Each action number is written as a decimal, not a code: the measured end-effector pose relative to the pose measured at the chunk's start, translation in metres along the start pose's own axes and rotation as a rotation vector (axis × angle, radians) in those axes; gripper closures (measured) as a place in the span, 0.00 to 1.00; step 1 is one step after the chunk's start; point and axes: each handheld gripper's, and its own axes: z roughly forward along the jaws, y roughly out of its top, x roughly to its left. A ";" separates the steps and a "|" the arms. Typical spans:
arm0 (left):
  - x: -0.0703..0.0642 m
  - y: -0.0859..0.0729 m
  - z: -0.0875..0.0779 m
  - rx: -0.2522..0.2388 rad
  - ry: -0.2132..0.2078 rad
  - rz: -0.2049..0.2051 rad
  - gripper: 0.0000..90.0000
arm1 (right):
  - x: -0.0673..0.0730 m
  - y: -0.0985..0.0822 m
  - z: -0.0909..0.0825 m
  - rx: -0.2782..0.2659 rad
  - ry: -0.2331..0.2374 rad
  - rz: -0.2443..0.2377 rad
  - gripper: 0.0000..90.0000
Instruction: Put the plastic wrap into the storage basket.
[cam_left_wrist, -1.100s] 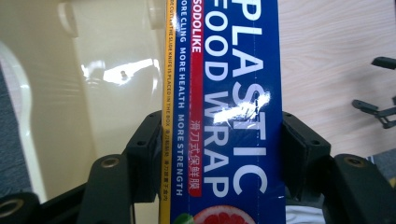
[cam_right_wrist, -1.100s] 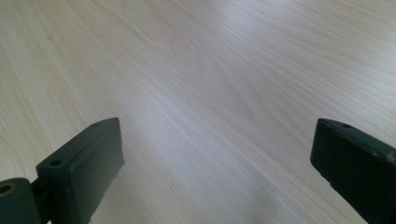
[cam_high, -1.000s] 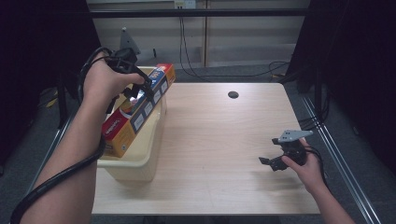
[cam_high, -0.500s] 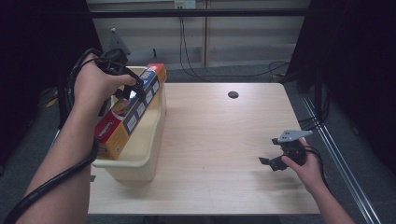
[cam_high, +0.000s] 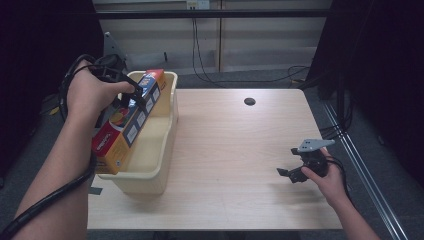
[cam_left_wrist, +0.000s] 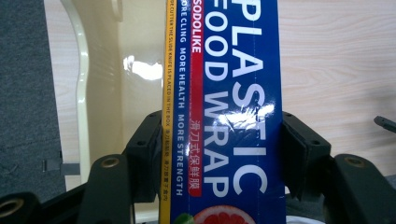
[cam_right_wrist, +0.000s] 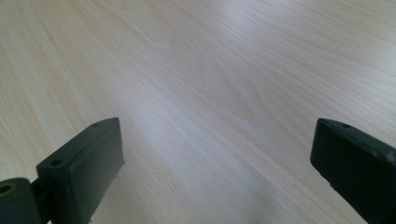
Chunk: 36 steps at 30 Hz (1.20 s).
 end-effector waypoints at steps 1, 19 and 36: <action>0.001 -0.001 0.000 0.003 0.005 0.003 0.45 | 0.000 0.000 0.000 0.000 0.004 -0.004 0.03; 0.008 -0.005 0.012 0.005 0.018 -0.027 0.45 | -0.001 0.000 -0.001 -0.005 -0.002 -0.006 0.03; 0.014 -0.009 0.035 0.036 0.017 -0.055 0.45 | -0.001 0.000 -0.002 -0.009 0.000 -0.006 0.03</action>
